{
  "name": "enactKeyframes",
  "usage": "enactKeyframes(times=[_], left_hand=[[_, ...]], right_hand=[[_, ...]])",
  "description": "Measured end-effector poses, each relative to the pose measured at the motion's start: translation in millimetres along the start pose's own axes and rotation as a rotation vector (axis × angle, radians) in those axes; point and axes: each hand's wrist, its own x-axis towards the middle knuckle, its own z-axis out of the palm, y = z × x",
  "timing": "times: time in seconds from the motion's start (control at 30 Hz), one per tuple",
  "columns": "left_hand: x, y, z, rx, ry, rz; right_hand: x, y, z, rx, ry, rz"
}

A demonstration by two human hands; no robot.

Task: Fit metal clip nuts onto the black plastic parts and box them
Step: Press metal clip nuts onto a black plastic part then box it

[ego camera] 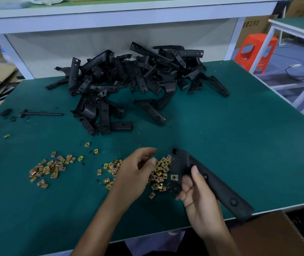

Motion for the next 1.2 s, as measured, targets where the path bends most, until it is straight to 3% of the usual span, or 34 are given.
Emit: enactKeyframes(times=[0.2,0.4,0.87,1.0,1.2], left_hand=[[-21,18,15,-0.513,-0.047,-0.203],[-23,17,19,-0.672,-0.071,-0.260],[-23,20,18,-0.589,-0.034,-0.193],[-20,19,10,-0.517,-0.087,-0.178],[-11,19,-3,-0.493,-0.216,-0.192]], right_hand=[[1,1,-8,-0.044,-0.066,0.092],[6,-1,-14,0.050,-0.083,0.135],[4,0,-11,0.012,-0.016,0.118],[3,4,-14,0.030,0.023,0.133],[1,2,-10,-0.068,-0.091,0.077]])
